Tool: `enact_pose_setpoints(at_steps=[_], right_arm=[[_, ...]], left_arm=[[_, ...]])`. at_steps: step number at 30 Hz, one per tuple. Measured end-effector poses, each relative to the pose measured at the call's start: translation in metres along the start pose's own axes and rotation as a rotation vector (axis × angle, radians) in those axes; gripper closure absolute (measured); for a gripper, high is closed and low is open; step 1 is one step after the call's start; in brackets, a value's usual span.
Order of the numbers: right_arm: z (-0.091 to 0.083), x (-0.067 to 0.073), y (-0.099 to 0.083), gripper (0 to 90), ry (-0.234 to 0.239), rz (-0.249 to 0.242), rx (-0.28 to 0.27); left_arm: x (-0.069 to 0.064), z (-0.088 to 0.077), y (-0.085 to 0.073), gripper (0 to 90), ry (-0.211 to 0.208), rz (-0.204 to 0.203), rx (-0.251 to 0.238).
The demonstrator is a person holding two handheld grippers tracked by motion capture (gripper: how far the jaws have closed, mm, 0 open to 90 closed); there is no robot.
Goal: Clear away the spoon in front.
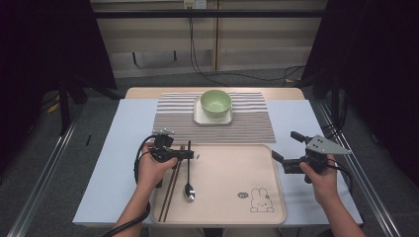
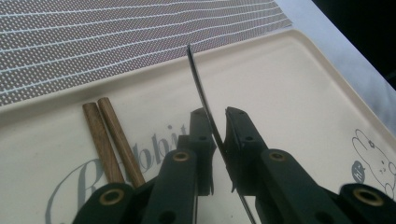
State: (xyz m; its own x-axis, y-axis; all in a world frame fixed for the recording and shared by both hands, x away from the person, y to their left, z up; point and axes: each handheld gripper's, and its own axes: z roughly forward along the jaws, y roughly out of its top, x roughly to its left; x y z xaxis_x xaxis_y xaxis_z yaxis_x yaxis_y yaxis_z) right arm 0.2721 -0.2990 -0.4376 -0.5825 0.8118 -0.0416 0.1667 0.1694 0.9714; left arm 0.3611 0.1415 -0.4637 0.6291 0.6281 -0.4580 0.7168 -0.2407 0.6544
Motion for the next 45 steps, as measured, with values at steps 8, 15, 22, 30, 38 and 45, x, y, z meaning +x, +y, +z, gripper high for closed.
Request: enact_pose_setpoints(at_steps=[8, 15, 22, 30, 38, 45], right_arm=[[0.000, 0.000, 0.000, 1.8, 0.000, 0.001, 0.000], [0.000, 0.000, 0.000, 1.7, -0.003, 0.005, -0.005], [-0.001, 0.000, 0.000, 1.7, 0.004, 0.003, -0.003], [-0.001, 0.000, 0.000, 1.7, 0.002, 0.003, -0.003], [-0.001, 0.000, 0.001, 1.8, 0.002, 0.004, -0.004], [-0.001, 0.000, 0.001, 1.8, -0.001, 0.004, -0.003]], left_arm=[[-0.004, -0.002, -0.007, 81.2, -0.007, 0.006, 0.005], [-0.006, -0.002, -0.012, 80.9, -0.012, -0.009, 0.012], [-0.004, -0.002, -0.017, 80.0, -0.009, -0.005, 0.028], [-0.003, -0.001, -0.020, 78.6, 0.009, -0.009, 0.042], [-0.005, -0.001, -0.023, 76.2, 0.011, -0.026, 0.053], [-0.004, -0.005, -0.022, 73.8, 0.024, -0.023, 0.044]])
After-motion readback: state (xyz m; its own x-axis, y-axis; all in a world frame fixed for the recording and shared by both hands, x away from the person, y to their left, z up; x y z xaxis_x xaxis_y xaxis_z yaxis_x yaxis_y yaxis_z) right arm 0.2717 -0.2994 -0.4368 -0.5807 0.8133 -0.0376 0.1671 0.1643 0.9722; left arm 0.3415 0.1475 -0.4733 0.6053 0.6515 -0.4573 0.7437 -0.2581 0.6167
